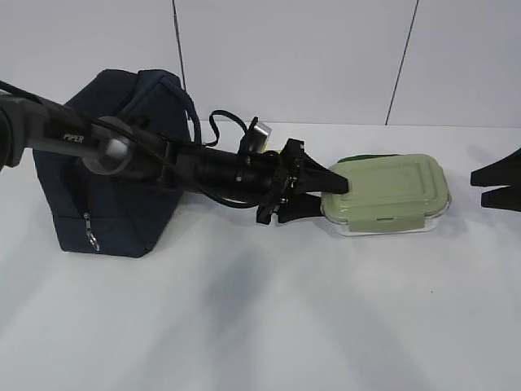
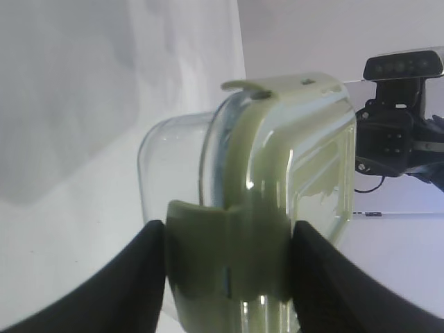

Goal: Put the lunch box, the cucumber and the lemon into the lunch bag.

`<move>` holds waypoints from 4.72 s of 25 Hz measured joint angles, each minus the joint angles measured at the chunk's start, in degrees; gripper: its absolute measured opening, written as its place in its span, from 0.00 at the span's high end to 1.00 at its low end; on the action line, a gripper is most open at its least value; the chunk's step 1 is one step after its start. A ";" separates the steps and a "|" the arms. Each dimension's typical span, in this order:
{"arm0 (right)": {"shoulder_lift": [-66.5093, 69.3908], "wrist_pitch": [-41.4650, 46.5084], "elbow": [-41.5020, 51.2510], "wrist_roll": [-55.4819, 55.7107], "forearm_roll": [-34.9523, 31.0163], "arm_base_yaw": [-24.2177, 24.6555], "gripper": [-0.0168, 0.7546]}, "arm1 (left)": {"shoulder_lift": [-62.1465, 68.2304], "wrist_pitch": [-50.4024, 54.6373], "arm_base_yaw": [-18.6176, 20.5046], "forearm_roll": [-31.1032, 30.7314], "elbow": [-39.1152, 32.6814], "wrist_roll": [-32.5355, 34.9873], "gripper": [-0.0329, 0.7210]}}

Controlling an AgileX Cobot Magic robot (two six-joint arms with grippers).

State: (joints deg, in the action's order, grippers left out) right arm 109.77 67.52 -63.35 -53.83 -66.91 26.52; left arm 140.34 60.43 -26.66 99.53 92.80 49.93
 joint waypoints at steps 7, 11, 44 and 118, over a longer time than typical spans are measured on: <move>0.32 -0.10 0.00 -0.24 -3.98 0.00 0.53 | 0.00 -0.13 0.00 0.00 0.00 0.00 0.45; 0.32 -0.10 0.00 -0.56 -4.92 -0.09 0.42 | 0.00 -0.13 0.00 0.00 0.00 0.00 0.45; 3.60 -0.45 0.00 2.30 -6.00 -10.92 0.13 | 0.22 2.30 0.06 -0.63 0.00 -0.94 0.45; 4.14 -2.53 0.00 2.07 -6.15 -14.64 0.30 | 0.22 1.18 0.15 -3.24 0.00 -1.52 0.33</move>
State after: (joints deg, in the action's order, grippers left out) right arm 113.91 64.99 -63.35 -51.76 -73.07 11.88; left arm 140.56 61.62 -26.50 96.29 92.80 48.41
